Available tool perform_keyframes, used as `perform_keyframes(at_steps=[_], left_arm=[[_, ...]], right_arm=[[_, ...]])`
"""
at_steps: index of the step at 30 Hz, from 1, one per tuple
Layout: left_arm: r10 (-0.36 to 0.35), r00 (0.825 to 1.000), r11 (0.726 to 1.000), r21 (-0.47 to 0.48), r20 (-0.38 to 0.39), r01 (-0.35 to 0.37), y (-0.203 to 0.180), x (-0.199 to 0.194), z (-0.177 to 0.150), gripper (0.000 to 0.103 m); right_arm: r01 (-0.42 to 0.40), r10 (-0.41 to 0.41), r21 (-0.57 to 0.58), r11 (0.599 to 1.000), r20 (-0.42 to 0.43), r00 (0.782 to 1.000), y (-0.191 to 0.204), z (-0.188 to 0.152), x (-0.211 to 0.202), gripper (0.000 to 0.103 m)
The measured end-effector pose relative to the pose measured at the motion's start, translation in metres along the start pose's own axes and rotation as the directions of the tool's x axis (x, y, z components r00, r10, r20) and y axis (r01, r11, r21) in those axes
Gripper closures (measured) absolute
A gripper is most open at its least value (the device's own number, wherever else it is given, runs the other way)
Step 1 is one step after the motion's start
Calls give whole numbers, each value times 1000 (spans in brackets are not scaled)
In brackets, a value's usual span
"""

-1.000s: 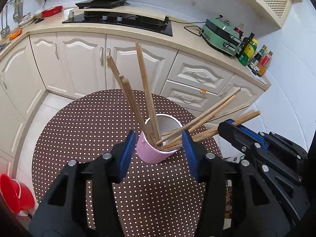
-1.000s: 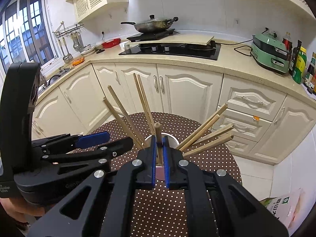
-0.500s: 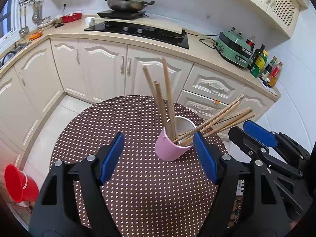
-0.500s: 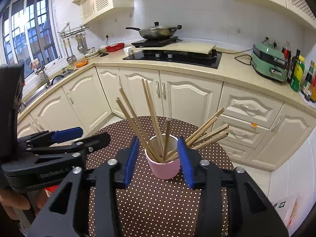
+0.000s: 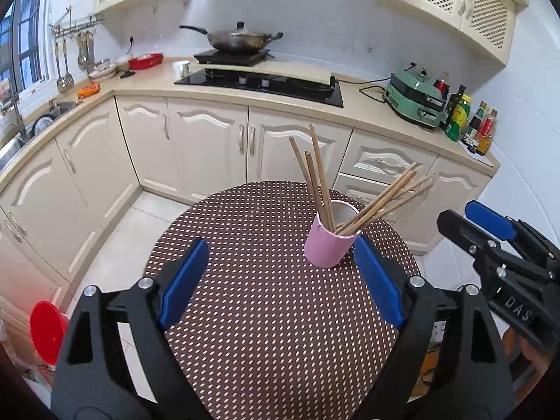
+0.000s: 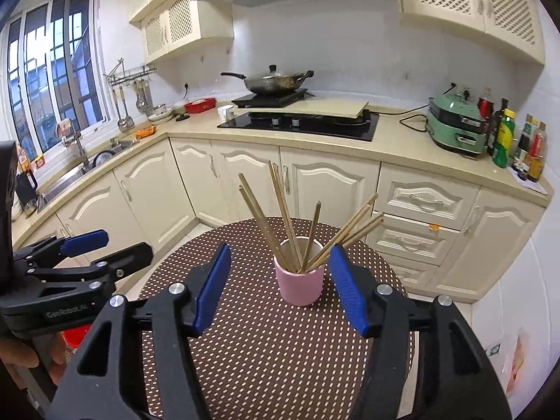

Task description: Organize utensils

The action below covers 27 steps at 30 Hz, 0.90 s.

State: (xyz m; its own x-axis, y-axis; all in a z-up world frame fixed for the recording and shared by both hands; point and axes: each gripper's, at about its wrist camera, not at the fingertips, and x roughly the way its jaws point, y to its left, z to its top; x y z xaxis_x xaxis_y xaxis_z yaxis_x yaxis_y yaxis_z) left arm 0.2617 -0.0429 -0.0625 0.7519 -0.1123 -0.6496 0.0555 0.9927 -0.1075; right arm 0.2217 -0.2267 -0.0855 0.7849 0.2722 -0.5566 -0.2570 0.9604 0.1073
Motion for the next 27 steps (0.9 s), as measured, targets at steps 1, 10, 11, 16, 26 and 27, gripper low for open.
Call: perform_keyframes(at_steps=[1,10,11,16,26,27], left_arm=[[4,1000,1000,5,15,-4,2,-10,-3,19],[3,994,1000,-1,109,-3,23,-102,-27,15],[0,993,1000,-3,121,0,24,-115,-31,15],[-7,984,1000,-14,176,9,28,-163,-44,13],[-9,964,1000,14,265,5,13,-226,-54,11],[-6,963,1000,18,269,1,10,-229,-55,11]], right_arm=[[4,-4,2,1000,9,1000,4,-2,-6,47],[36,-37,17,999,94,995,48,-23,-88,44],[37,-39,13,999,105,994,56,-27,-99,44],[52,-51,-6,999,148,988,76,-37,-138,38],[60,-54,-21,998,222,974,85,-45,-190,29],[60,-53,-25,998,226,973,86,-45,-192,28]])
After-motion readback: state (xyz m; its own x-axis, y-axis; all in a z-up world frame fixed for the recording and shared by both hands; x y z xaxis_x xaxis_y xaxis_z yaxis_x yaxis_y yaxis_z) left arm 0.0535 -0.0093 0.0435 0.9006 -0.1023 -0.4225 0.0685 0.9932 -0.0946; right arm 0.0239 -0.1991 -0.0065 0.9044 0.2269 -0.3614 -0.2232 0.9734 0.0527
